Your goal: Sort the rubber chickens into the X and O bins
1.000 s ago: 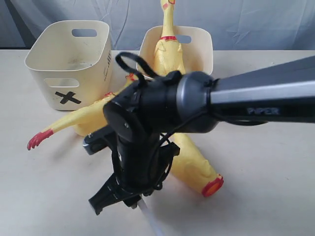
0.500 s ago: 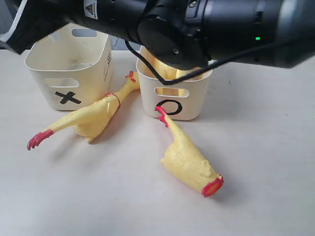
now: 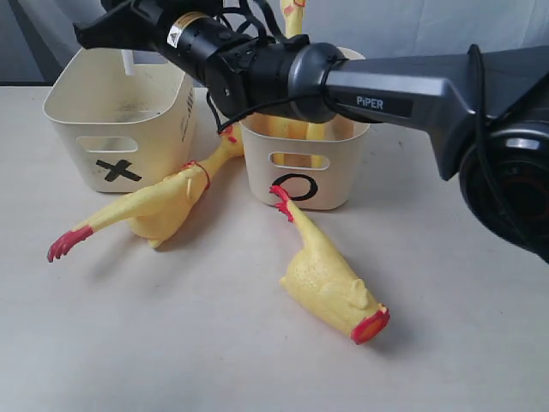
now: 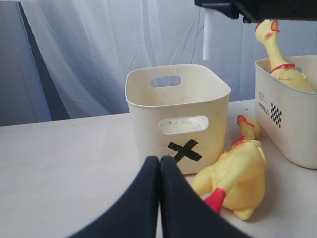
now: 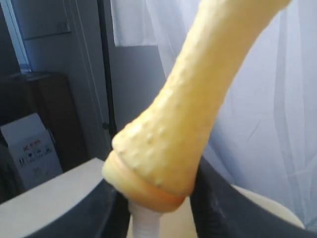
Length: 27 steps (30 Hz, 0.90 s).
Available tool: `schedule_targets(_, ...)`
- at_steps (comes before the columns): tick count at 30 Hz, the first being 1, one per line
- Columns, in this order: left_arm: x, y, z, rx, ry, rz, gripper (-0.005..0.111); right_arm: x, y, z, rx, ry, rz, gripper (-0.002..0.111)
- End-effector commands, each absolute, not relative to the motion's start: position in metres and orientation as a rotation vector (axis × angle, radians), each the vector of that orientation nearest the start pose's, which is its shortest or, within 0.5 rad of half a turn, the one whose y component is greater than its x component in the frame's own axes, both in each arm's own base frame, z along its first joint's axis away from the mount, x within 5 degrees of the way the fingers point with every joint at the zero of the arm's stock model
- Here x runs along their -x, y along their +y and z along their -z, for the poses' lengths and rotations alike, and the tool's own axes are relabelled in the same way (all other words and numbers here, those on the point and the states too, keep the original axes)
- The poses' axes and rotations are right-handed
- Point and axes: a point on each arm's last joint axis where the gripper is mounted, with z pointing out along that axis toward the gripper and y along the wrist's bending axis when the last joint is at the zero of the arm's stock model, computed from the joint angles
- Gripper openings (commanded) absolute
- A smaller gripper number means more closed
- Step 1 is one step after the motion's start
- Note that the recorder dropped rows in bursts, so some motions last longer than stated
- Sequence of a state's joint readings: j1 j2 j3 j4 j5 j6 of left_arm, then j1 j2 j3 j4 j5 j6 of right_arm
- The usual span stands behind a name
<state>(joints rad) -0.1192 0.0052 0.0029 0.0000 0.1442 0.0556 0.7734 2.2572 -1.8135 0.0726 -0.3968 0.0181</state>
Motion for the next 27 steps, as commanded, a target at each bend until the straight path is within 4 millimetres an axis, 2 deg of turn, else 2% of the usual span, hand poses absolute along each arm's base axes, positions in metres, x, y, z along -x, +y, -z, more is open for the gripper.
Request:
schedule_targets(1,-0.056,-0.007,-0.201,-0.138,1.612,0.056,0.0,-0.393,0.383,-0.234,0.548,1.584,-0.642,0.024)
schedule_targets(2,-0.056,-0.007,-0.201,-0.138,1.612,0.056,0.0,-0.392,0.384,-0.233,0.554,1.591,-0.642,0.033)
schedule_targets(7,-0.056,-0.007,-0.201,-0.138,1.612,0.056,0.0,-0.391,0.385,-0.232,0.568,1.598,-0.634,0.104)
schedule_targets(10,-0.056,-0.007,-0.201,-0.138,1.612,0.056,0.0,-0.388,0.386,-0.25,0.561,1.565,-0.647,0.104)
schedule_targets(13,-0.056,-0.007,-0.201,-0.138,1.612,0.056,0.0,-0.377,0.38,-0.281,0.605,1.585,-0.633,0.104)
schedule_targets(14,-0.056,-0.007,-0.201,-0.138,1.612,0.056,0.0,-0.374,0.377,-0.289,0.626,1.62,-0.622,0.104)
schedule_targets(16,-0.056,-0.007,-0.201,-0.138,1.612,0.056,0.0,-0.352,0.355,-0.307,0.826,1.892,-0.461,0.104)
schedule_targets(19,-0.056,-0.007,-0.201,-0.138,1.612,0.056,0.0,-0.334,0.328,-0.305,1.077,2.12,-0.202,0.104)
schedule_targets(23,-0.056,-0.007,-0.201,-0.138,1.612,0.056,0.0,-0.31,0.296,-0.29,1.253,2.51,0.05,0.104)
schedule_targets(27,-0.056,-0.007,-0.201,-0.138,1.612,0.056,0.0,-0.296,0.292,-0.265,1.258,2.642,-0.02,0.104)
